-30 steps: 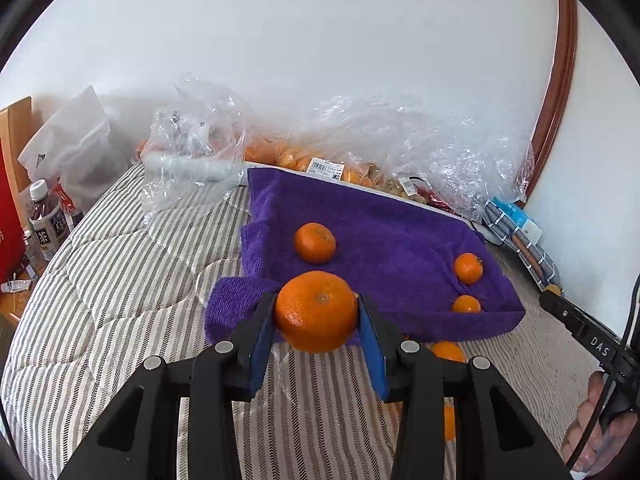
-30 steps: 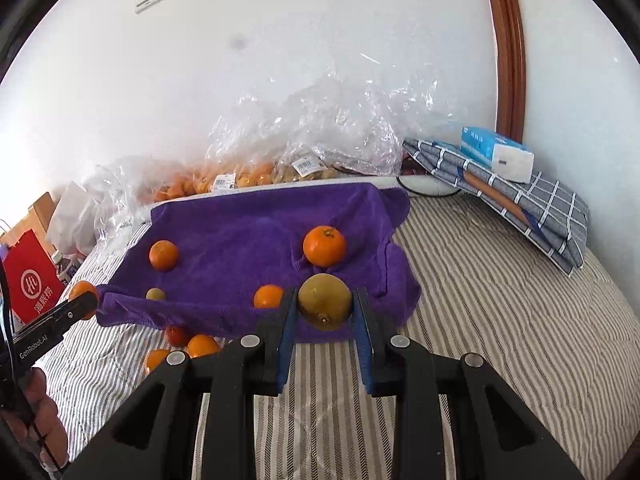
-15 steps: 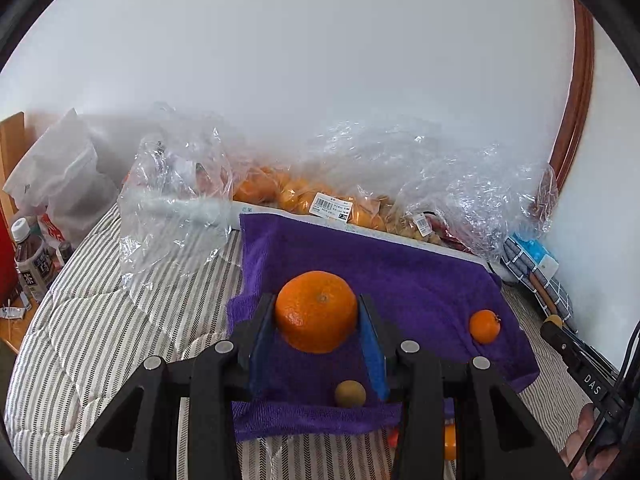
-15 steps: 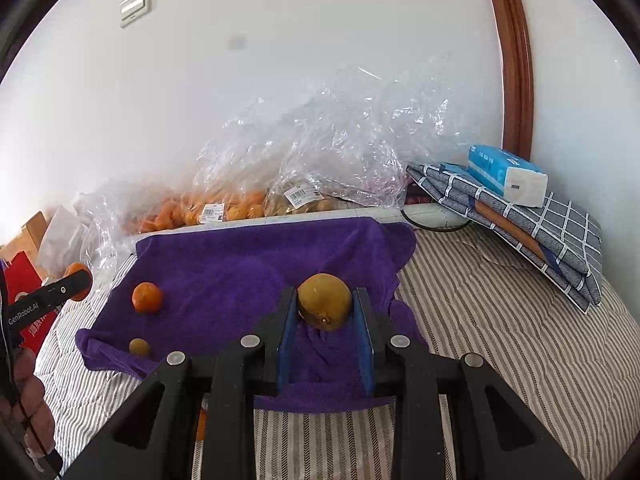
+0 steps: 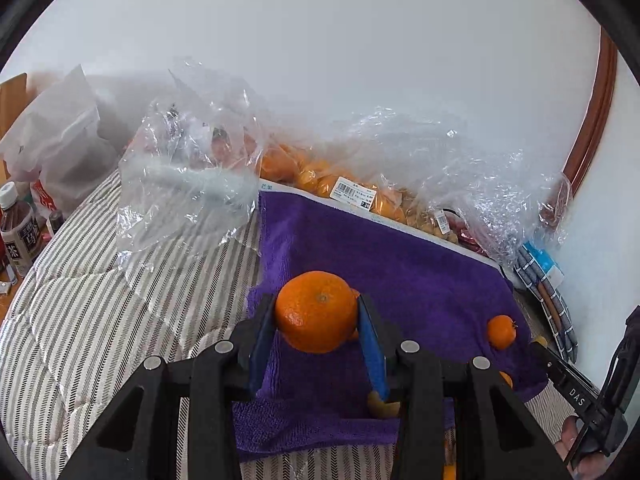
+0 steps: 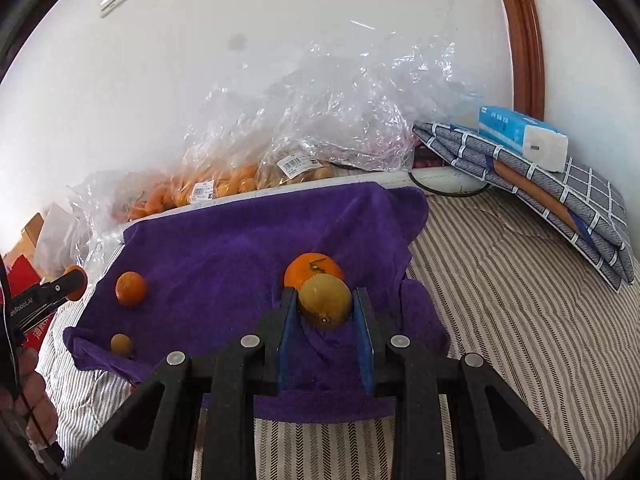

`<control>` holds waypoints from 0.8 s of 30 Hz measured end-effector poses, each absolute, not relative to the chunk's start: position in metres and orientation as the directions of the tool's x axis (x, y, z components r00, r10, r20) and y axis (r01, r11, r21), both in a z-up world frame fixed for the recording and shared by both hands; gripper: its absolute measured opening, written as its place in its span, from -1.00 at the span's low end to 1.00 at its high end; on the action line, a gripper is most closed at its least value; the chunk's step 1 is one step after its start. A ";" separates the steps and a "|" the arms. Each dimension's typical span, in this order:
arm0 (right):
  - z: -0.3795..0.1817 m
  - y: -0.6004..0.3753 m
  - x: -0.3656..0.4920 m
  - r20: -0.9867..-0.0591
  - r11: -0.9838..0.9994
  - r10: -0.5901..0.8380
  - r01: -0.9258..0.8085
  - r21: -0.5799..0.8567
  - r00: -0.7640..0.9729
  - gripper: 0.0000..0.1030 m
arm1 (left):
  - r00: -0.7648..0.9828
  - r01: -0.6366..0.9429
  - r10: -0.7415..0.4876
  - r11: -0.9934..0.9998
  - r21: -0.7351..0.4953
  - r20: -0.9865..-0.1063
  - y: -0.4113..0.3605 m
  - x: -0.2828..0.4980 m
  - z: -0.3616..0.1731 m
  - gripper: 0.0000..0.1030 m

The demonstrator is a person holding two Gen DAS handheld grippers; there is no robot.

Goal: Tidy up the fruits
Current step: 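Carry the large orange and green-yellow fruit over the purple towel, then open both grippers to drop the fruits onto the towel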

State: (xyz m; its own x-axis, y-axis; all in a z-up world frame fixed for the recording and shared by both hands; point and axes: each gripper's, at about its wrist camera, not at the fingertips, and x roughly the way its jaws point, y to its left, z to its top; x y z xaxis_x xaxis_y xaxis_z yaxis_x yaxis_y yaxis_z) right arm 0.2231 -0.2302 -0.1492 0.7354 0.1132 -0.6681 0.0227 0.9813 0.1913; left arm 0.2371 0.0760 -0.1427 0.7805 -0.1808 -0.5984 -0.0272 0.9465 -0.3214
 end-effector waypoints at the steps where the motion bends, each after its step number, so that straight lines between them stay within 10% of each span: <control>1: -0.151 -0.228 0.223 -0.676 0.984 0.103 0.025 0.177 0.730 -0.47 | 0.772 -0.023 -0.189 0.946 -0.323 -0.607 0.074 0.238 -0.146 -0.25; 24: -0.157 -0.224 0.220 -0.685 0.986 0.082 0.039 0.160 0.724 -0.41 | 0.756 0.008 -0.164 0.970 -0.242 -0.633 0.048 0.239 -0.158 -0.25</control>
State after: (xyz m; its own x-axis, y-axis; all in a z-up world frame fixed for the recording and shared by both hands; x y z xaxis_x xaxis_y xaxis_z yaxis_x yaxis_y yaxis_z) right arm 0.2196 -0.2243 -0.1568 0.7237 0.0824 -0.6852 0.0387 0.9864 0.1596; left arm 0.2388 0.0476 -0.1581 0.7564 -0.1641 -0.6332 0.0080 0.9703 -0.2419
